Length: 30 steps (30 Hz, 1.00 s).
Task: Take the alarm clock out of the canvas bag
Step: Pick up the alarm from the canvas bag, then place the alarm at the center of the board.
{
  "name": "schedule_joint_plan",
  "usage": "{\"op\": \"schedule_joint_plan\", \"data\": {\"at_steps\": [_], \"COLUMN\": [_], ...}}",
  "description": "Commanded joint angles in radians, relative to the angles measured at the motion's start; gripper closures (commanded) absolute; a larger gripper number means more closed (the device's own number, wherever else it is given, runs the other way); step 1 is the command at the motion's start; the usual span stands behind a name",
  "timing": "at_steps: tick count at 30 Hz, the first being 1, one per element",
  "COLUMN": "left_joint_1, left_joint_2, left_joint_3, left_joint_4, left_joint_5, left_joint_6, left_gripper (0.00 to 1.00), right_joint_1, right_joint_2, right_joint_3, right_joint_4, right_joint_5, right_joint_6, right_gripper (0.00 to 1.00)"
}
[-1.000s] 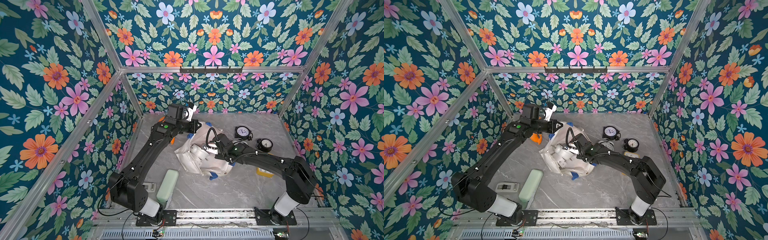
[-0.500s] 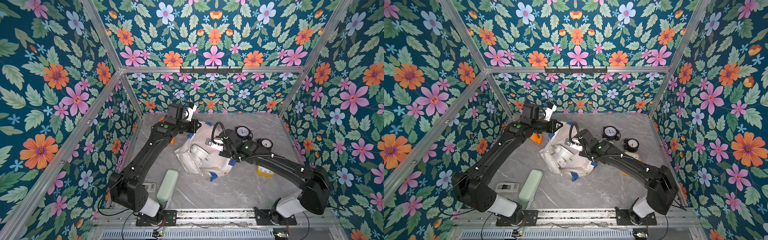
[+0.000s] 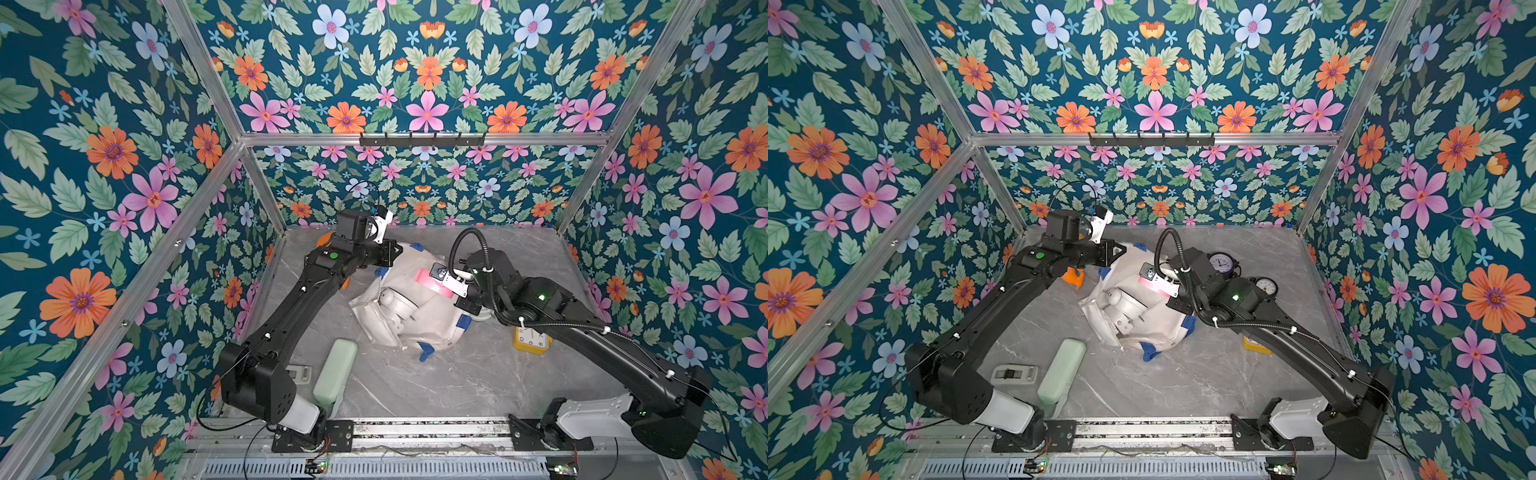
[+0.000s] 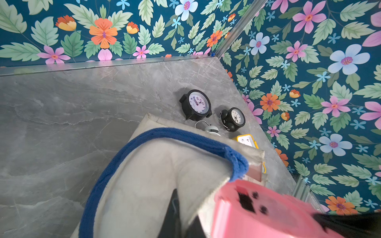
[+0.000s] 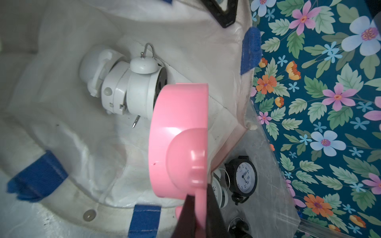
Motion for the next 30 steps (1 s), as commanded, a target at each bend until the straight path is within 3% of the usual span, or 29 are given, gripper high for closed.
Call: {"op": "schedule_joint_plan", "data": {"at_steps": [1, 5, 16, 24, 30], "left_joint_1": [0.001, 0.001, 0.003, 0.003, 0.003], "left_joint_2": [0.001, -0.002, 0.000, -0.006, -0.006], "left_joint_3": [0.020, 0.027, 0.026, 0.021, 0.019], "left_joint_4": [0.078, 0.078, 0.078, 0.072, 0.069], "left_joint_5": [0.006, 0.003, 0.000, -0.009, -0.009], "left_joint_6": [0.000, 0.002, 0.002, 0.000, -0.001], "left_gripper": [1.00, 1.00, 1.00, 1.00, 1.00], "right_joint_1": [0.004, 0.004, -0.034, -0.284, -0.575], "right_joint_2": [-0.051, -0.096, -0.146, -0.306, -0.363], "right_joint_3": [0.023, 0.058, 0.120, 0.052, -0.006], "right_joint_4": [-0.065, -0.132, -0.274, -0.178, -0.122], "right_joint_5": [-0.102, -0.151, -0.143, -0.189, -0.261], "right_joint_6": [0.086, 0.152, 0.395, 0.601, 0.744], "right_gripper": [1.00, 1.00, 1.00, 1.00, 1.00]}}
